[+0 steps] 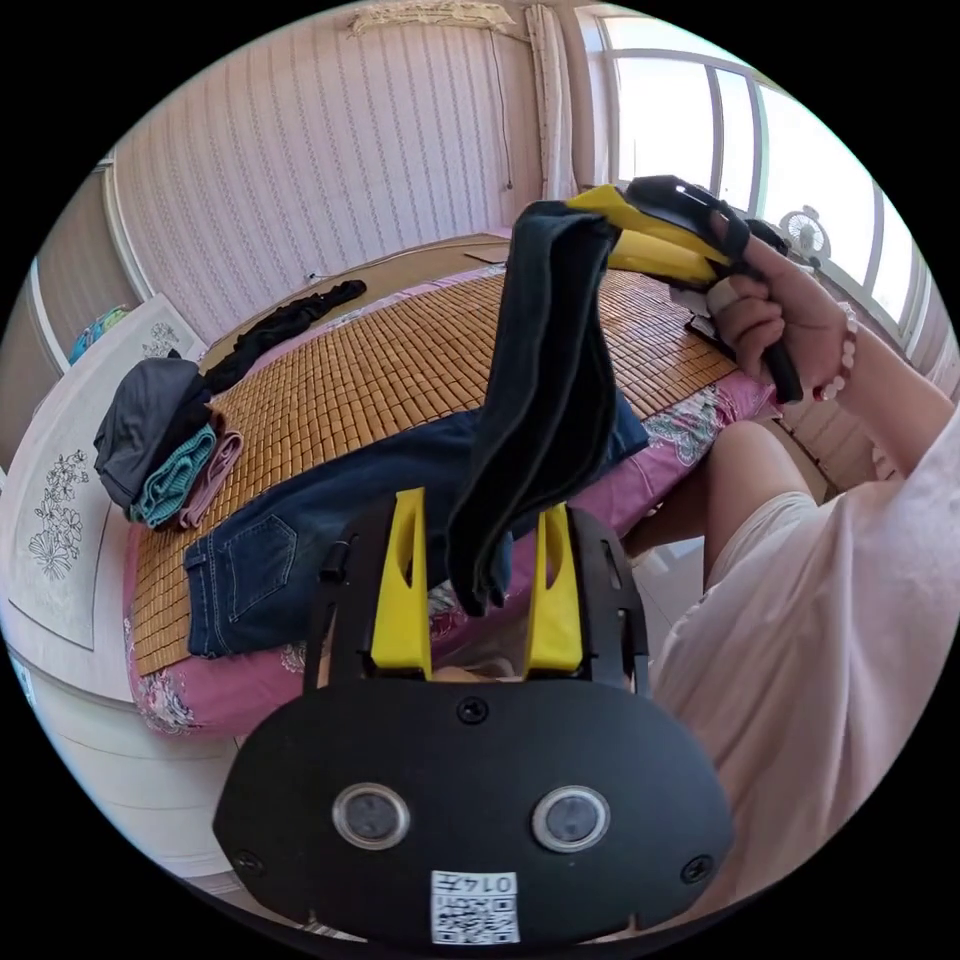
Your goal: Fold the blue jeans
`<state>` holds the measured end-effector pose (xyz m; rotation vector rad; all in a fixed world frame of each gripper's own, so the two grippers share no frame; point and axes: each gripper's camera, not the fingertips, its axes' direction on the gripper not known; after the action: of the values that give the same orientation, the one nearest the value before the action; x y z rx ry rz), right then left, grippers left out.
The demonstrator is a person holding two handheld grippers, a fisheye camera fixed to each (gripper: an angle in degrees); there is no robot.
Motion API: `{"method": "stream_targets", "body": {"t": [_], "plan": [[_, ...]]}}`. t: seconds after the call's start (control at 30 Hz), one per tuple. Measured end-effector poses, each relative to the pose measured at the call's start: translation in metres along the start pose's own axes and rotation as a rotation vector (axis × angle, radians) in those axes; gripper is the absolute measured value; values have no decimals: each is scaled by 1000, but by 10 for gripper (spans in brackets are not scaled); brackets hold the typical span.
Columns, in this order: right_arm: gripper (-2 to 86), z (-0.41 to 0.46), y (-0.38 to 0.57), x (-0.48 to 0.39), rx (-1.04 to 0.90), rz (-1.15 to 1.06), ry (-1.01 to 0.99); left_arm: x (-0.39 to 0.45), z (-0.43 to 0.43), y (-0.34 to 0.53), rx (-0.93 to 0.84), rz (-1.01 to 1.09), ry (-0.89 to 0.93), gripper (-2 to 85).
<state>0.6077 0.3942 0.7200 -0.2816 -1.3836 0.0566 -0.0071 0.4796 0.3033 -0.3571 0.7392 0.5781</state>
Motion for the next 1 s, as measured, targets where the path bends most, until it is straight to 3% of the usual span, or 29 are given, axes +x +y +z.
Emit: {"method": "stream_targets", "body": {"t": [0.17, 0.37, 0.5, 0.7, 0.77, 0.87, 1.0], "plan": [[47, 2, 0, -20, 17, -17, -13, -31, -8, 24, 30, 40, 113, 41], [42, 8, -16, -21, 75, 3, -16, -45, -26, 31, 101, 8, 243, 16], [41, 64, -69, -22, -19, -44, 48, -76, -35, 34, 113, -111, 247, 17], [73, 293, -210, -29, -277, -119, 3, -235, -99, 66, 142, -489, -119, 58], [73, 358, -223, -5, -362, -41, 168, -305, -107, 86, 58, -685, -311, 74], [73, 370, -196, 39, -399, 52, 204, -349, -92, 118, -38, -805, -402, 75], [83, 319, -147, 92, -432, 78, 339, -350, -52, 143, -88, -833, -276, 73]]}}
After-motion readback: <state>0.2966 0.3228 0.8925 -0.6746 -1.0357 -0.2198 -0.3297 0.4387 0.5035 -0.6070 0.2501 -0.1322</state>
